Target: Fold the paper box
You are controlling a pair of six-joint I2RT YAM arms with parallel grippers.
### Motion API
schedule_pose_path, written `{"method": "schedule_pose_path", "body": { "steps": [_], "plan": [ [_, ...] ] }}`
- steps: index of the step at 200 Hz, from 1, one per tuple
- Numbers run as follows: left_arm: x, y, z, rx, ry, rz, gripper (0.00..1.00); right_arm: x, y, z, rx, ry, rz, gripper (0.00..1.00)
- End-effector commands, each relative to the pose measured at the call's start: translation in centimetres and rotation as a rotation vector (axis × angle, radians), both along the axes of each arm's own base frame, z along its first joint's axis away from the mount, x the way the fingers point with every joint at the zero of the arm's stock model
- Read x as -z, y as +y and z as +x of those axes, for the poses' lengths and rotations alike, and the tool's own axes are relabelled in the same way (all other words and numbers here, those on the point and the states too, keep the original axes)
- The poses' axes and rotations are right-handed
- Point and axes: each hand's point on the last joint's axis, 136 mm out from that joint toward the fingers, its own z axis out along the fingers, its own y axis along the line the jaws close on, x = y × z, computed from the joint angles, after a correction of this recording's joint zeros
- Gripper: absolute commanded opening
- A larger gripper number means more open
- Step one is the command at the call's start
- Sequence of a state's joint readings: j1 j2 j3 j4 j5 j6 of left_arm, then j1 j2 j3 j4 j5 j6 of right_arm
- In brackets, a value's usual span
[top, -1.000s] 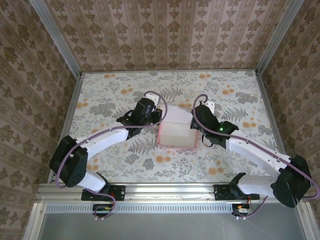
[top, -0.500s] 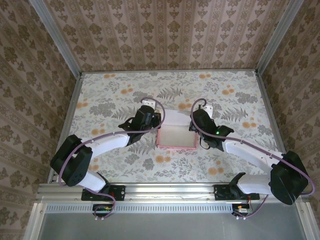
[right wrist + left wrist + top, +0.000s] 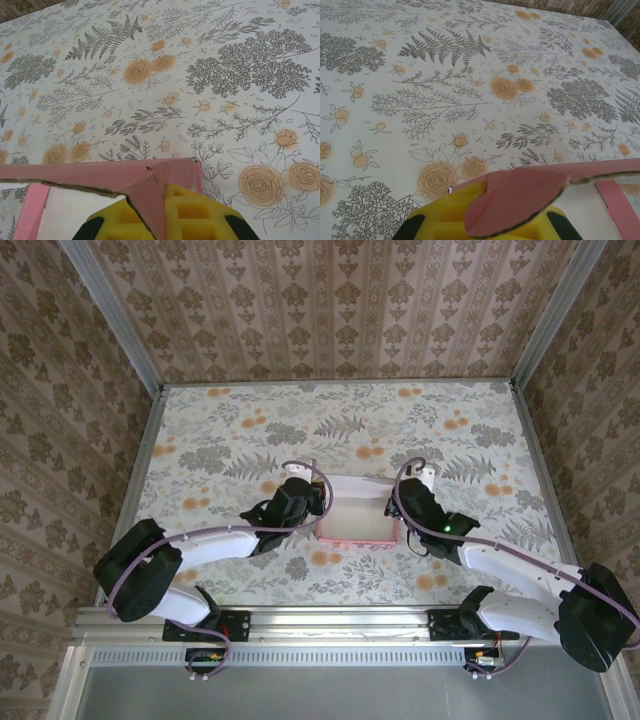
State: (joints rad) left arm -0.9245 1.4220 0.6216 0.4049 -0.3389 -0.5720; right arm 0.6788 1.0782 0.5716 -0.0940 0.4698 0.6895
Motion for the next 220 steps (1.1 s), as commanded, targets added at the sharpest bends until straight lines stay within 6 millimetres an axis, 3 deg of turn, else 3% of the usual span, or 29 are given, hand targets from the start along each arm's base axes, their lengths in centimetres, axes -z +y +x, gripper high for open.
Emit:
{"method": "schedule_pose_path", "body": {
  "steps": [1, 125, 174, 220],
  "plan": [
    [0.8, 1.0, -0.8, -0.058, 0.004, 0.004, 0.00, 0.2, -0.7, -0.6, 0.033, -0.029, 0.014, 0.06],
    [1.2, 0.0, -2.9, -0.118, 0.057, -0.167, 0.00, 2.6, -1.1, -2.6, 0.037, 0.010, 0.030, 0.06],
    [3.3, 0.7, -4.1, -0.122, 0.059, -0.129, 0.00, 3.2, -1.2, -3.1, 0.040, 0.015, 0.032, 0.07],
    [4.1, 0.9, -5.1, -0.121, 0.067, -0.133, 0.00, 3.4, -1.6, -3.7, 0.037, 0.018, 0.035, 0.07]
  ]
}}
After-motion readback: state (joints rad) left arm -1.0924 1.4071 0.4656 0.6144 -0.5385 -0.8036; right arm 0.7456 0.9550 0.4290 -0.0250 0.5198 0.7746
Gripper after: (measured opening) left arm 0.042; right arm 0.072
